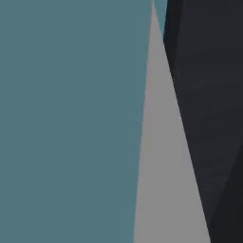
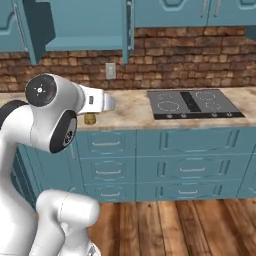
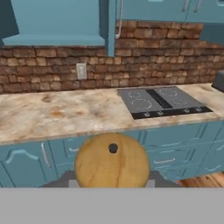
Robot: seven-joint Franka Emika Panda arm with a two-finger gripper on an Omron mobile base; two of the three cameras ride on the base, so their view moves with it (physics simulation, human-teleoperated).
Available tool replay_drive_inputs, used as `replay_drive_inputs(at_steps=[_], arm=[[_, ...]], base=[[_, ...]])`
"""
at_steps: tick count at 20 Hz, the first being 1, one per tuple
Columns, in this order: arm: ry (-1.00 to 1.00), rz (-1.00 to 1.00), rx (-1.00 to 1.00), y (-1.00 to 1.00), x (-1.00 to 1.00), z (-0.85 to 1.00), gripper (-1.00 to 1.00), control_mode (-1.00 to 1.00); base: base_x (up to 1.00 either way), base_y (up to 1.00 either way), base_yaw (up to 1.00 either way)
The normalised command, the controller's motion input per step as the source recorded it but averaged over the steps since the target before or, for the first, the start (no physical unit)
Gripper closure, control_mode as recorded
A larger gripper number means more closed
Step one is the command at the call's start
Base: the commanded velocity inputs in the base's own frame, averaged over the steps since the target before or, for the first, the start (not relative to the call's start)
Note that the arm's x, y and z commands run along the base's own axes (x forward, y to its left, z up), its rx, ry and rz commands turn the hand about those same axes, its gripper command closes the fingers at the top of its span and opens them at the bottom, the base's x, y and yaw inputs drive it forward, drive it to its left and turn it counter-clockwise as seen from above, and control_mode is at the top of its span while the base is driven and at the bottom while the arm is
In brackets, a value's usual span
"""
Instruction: Retrieve the shaker from the cabinet and place it next the steak on a plate on the dining table.
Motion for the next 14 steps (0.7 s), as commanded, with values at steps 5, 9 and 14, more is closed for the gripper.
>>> replay_drive_inputs(at_steps=[5, 9, 14], arm=[[0.0, 0.0, 0.0, 0.0, 0.0, 0.0, 1.0, 1.0], [0.0, 0.0, 0.0, 0.0, 0.0, 0.0, 1.0, 1.0], [0.0, 0.0, 0.0, 0.0, 0.0, 0.0, 1.0, 1.0]], base=[[-0.27, -0.24, -0.43], [-0.29, -0.3, -0.46], [-0.18, -0.26, -0.5]])
